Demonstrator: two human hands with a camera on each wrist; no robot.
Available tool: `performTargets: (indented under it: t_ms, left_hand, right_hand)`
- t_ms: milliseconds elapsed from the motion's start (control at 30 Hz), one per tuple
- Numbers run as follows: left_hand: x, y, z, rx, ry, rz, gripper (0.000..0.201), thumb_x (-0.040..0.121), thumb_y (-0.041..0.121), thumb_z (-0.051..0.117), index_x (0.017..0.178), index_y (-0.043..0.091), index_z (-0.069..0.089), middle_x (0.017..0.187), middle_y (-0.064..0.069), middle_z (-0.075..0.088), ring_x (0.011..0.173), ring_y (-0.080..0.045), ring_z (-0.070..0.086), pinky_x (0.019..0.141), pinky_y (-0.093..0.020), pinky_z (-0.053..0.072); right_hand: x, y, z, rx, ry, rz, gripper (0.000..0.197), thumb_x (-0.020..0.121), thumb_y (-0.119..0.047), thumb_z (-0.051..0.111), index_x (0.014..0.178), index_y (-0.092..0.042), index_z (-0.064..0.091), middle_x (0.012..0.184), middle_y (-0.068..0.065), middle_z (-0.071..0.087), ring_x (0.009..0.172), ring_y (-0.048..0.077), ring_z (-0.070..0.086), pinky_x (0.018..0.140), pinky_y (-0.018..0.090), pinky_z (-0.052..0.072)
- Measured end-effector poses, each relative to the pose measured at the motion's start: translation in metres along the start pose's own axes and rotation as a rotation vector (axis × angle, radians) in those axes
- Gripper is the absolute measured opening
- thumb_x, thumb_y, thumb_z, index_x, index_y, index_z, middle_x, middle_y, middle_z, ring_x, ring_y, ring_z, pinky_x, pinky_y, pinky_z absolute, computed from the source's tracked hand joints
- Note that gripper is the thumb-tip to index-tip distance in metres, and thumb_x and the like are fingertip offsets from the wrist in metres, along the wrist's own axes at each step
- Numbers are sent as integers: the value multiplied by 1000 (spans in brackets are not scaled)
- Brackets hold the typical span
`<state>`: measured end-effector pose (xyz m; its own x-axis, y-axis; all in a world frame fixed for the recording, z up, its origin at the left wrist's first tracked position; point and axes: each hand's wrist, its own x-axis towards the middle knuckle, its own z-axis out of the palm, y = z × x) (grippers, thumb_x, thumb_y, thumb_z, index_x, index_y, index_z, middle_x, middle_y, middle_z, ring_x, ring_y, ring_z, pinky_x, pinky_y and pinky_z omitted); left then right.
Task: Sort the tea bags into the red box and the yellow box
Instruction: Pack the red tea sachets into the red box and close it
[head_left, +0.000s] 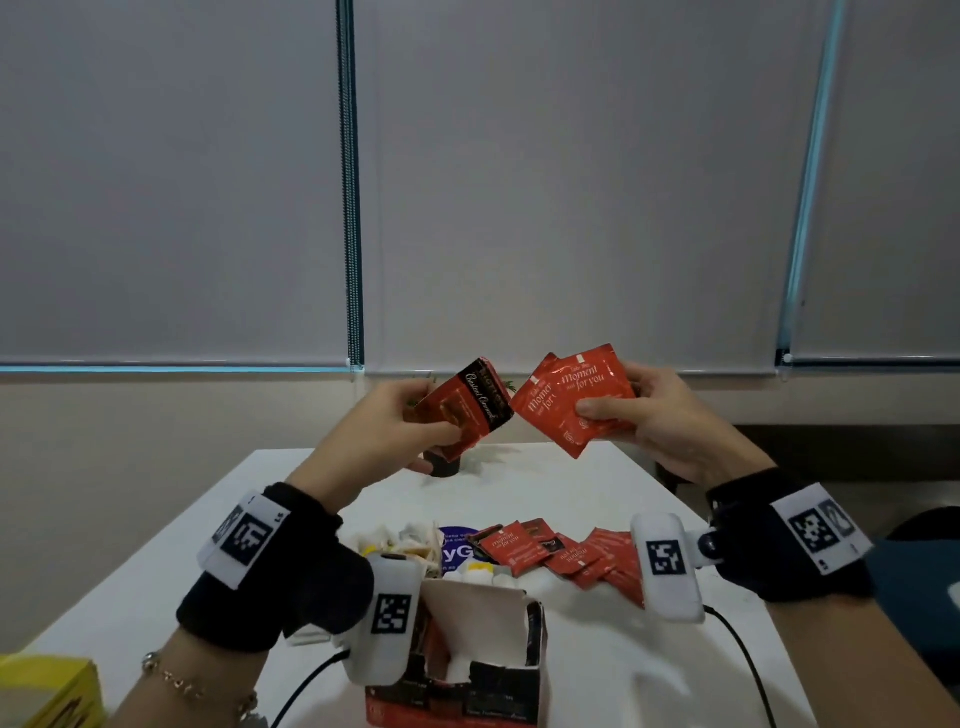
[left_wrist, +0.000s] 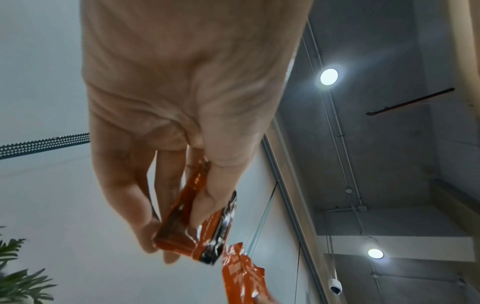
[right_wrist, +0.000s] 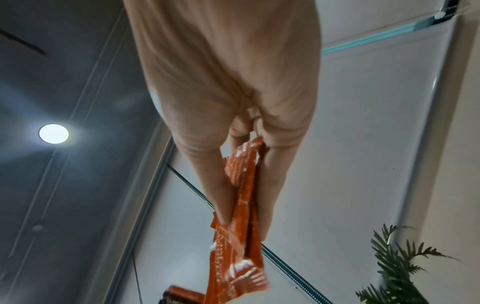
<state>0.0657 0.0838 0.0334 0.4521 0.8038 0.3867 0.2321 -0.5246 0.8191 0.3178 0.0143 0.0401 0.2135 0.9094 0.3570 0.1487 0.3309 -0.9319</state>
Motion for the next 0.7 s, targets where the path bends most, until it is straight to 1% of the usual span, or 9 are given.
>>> performTargets:
  t_ms: [133, 233, 300, 367, 433, 500, 567, 633, 700]
  left_hand:
    - [3, -3, 7, -48, 35, -25, 33, 78, 11, 76, 109, 15, 64, 96, -5, 73, 85, -17, 72, 75, -34, 60]
    - [3, -3, 17, -94, 75, -27, 33, 79, 6, 75, 106, 11, 57, 96, -5, 71, 82, -15, 72, 69, -29, 60]
    - [1, -2, 23, -142, 71, -42, 30, 84, 1, 67, 109, 11, 53, 98, -7, 70, 80, -14, 73, 70, -29, 60]
    - [2, -3, 27, -200, 48, -58, 31, 90, -2, 58, 115, 14, 48, 105, -10, 70, 88, -18, 73, 77, -32, 60]
    - [2, -4, 29, -291, 13, -68, 33, 96, -1, 50, 125, 15, 44, 112, -12, 68, 97, -23, 71, 81, -33, 59]
    - [1, -2, 32, -399, -34, -68, 30, 102, 6, 41, 130, 16, 44, 118, -11, 66, 101, -24, 69, 88, -32, 57]
    - [-1, 2, 35, -513, -57, -88, 29, 105, 20, 34, 130, 16, 49, 117, -9, 67, 100, -22, 69, 93, -34, 54]
    - [-2, 4, 37, -612, -73, -125, 39, 105, 34, 29, 128, 14, 54, 111, -10, 69, 98, -20, 70, 93, -37, 53]
    - [-2, 5, 38, -678, -118, -152, 46, 104, 41, 27, 127, 14, 56, 113, -11, 70, 103, -22, 69, 95, -41, 53]
  right_hand:
    - [-5, -9, 9, 41, 61, -49, 27, 80, 1, 72, 102, -12, 64, 95, 5, 72, 74, 11, 73, 60, 20, 58]
    - [-8, -9, 24, -33, 150, -126, 26, 80, -4, 75, 102, -11, 64, 89, -1, 72, 73, 8, 72, 64, 20, 59]
    - [-13, -8, 38, -190, 238, -260, 20, 80, -9, 77, 95, -17, 67, 86, -4, 73, 76, 7, 71, 70, 20, 58]
    - [-20, -6, 53, -372, 300, -433, 14, 80, -13, 77, 88, -21, 69, 81, -5, 73, 75, 8, 69, 62, 17, 54]
    - [-25, -2, 68, -464, 324, -548, 6, 81, -16, 77, 83, -14, 72, 75, 0, 73, 69, 17, 67, 61, 28, 53]
    - [-26, 3, 77, -471, 306, -554, 10, 81, -19, 77, 78, -9, 74, 68, 4, 71, 64, 22, 66, 62, 35, 51]
    - [-26, 7, 80, -436, 248, -489, 13, 82, -22, 77, 76, -11, 76, 67, 2, 72, 63, 18, 67, 63, 33, 53]
    - [-24, 12, 82, -411, 215, -422, 17, 84, -26, 75, 75, -11, 76, 66, 1, 72, 62, 15, 67, 63, 31, 54]
    - [-21, 16, 82, -349, 201, -357, 20, 86, -29, 73, 77, -11, 76, 70, 2, 74, 65, 14, 69, 67, 31, 57]
